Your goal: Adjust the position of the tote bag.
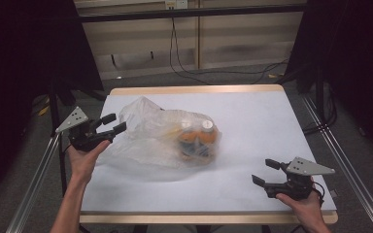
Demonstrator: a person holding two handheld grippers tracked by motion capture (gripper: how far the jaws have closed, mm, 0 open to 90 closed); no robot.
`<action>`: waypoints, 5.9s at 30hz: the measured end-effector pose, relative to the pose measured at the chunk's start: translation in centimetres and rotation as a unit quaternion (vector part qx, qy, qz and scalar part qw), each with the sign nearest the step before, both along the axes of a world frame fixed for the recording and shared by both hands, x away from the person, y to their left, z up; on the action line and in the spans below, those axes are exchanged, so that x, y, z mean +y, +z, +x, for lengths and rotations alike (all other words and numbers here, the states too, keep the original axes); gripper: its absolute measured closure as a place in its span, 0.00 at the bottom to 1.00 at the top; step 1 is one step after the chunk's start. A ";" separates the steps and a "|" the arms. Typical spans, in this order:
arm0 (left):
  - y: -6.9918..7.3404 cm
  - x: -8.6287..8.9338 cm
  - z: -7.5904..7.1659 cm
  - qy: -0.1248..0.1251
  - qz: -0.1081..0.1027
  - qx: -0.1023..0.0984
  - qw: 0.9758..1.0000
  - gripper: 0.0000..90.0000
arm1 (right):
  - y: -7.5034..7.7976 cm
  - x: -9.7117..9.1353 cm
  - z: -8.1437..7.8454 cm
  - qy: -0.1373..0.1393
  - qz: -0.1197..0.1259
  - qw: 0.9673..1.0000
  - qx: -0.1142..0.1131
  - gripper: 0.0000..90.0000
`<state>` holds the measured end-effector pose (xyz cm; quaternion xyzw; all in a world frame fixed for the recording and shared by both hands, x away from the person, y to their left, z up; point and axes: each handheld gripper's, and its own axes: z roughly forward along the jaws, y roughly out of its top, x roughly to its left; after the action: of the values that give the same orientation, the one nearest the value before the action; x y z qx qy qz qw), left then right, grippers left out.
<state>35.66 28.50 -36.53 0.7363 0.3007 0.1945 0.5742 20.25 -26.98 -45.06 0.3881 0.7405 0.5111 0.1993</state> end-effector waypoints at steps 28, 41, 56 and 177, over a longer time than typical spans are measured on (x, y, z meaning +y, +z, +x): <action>-2.8 -0.4 2.1 -0.029 0.011 0.055 0.998 0.62 | 0.0 0.2 0.0 0.011 -0.005 1.000 0.007 0.24; -2.7 -0.8 1.8 -0.058 0.009 0.050 0.997 0.98 | -0.1 0.2 0.0 0.013 -0.004 1.000 0.010 0.24; -0.3 -1.0 0.3 -0.075 -0.018 0.026 0.997 0.99 | -0.1 0.2 0.0 0.012 -0.003 1.000 0.011 0.24; 12.2 -12.9 1.5 -0.167 -0.068 -0.042 0.983 0.72 | 17.6 15.1 12.6 0.139 0.050 0.980 -0.136 1.00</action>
<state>37.19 15.63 -24.35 0.7267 0.1616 0.1061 0.6592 32.85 -11.87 -27.50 0.2173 0.7270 0.6180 0.2056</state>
